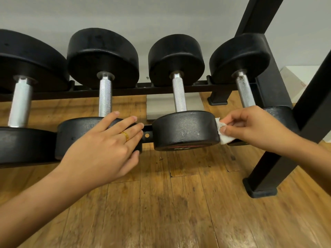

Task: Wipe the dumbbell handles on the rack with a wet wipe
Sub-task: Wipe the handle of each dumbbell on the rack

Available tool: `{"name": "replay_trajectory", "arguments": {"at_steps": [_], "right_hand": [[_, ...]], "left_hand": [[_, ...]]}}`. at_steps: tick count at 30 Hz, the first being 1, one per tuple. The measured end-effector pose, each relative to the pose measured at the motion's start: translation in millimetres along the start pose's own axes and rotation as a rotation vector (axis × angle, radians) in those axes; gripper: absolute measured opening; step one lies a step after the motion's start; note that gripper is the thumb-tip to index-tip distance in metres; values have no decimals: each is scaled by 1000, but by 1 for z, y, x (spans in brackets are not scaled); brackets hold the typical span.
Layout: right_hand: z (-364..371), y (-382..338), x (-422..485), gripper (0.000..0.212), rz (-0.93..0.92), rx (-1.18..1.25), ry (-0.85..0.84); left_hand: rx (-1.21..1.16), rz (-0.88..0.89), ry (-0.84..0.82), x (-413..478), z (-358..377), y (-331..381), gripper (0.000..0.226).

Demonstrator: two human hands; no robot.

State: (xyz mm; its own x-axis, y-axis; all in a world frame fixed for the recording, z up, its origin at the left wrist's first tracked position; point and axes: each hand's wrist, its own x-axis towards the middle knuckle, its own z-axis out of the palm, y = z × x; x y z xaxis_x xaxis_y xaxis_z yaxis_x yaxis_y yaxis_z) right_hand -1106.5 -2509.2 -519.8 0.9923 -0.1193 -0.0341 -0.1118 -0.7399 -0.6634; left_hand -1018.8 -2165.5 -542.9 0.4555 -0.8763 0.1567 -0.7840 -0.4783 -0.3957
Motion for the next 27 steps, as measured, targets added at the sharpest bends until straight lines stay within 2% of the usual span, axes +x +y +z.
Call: {"name": "replay_trajectory", "arguments": {"at_steps": [2, 7, 11, 17, 19, 27], "right_hand": [[-1, 1, -1, 6, -7, 2, -29], [9, -6, 1, 7, -167, 68, 208], [14, 2, -6, 13, -288, 6, 179], [26, 2, 0, 20, -682, -266, 364], [35, -6, 6, 23, -793, -299, 353], [20, -17, 16, 27, -769, -373, 259]], "left_hand": [[-1, 0, 2, -1, 0, 0, 58], [-16, -12, 14, 1, -1, 0, 58], [-25, -15, 13, 1, -2, 1, 58], [-31, -16, 17, 2, -2, 1, 58], [-38, -16, 19, 1, -2, 0, 58], [-30, 1, 14, -2, 0, -2, 59]]}}
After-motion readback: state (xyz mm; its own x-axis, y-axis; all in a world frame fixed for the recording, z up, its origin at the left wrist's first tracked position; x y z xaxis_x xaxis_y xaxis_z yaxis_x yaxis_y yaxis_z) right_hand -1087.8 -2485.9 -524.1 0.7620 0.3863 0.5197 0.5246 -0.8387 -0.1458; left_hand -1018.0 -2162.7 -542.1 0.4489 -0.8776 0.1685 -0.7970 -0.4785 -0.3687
